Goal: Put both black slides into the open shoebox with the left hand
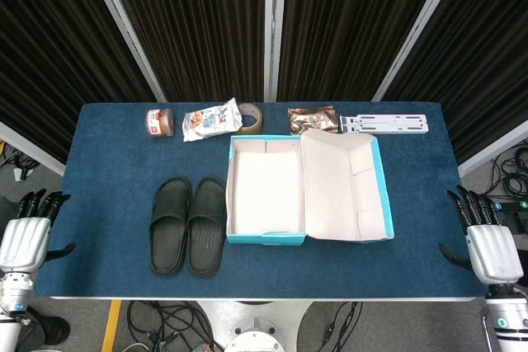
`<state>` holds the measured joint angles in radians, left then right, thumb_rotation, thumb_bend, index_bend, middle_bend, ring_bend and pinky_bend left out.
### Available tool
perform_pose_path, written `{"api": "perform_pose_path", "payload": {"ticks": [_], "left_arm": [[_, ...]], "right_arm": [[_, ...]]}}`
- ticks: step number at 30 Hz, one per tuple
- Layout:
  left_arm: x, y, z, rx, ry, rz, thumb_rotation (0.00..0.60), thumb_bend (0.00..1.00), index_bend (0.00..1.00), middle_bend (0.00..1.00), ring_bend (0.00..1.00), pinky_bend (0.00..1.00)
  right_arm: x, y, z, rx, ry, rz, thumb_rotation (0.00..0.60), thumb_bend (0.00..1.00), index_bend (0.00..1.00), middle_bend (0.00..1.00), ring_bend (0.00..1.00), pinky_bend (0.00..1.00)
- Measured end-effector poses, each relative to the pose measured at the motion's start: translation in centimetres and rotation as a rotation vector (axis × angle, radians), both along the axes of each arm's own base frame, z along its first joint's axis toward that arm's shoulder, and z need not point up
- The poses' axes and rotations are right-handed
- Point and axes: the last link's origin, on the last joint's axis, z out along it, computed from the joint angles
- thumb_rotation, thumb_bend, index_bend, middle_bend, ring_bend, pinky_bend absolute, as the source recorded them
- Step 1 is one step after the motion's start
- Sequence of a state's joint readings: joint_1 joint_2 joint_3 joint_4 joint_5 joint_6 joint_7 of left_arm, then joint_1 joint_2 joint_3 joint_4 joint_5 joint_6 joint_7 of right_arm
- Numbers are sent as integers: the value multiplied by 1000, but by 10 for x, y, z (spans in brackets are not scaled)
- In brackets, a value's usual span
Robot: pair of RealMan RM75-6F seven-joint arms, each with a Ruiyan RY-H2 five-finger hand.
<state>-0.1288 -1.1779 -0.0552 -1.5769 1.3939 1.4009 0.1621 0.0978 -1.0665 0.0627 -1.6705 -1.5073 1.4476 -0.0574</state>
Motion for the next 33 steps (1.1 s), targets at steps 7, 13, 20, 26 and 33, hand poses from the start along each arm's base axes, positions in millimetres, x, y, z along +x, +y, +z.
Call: {"api": "perform_pose_path", "payload": {"ticks": [7, 13, 20, 26, 33], "left_arm": [[1, 0, -6, 32, -5, -13, 600, 0, 156, 122, 46, 81], [15, 16, -3, 32, -3, -98, 600, 0, 156, 108, 46, 157], [47, 61, -6, -35, -53, -222, 600, 0, 156, 105, 279, 548], [79, 105, -26, -183, -122, -247, 600, 0, 156, 108, 611, 877], [125, 145, -67, -365, -200, -203, 600, 0, 146, 100, 663, 907]], "right_arm": [[0, 3, 2, -11, -5, 3, 600, 103, 0, 0, 0, 0], [0, 5, 10, -35, 1, 18, 600, 103, 0, 0, 0, 0], [4, 4, 18, -44, 16, 51, 600, 103, 0, 0, 0, 0], [6, 7, 26, -62, 22, 66, 600, 103, 0, 0, 0, 0], [5, 13, 30, -71, 18, 62, 600, 103, 0, 0, 0, 0]]}}
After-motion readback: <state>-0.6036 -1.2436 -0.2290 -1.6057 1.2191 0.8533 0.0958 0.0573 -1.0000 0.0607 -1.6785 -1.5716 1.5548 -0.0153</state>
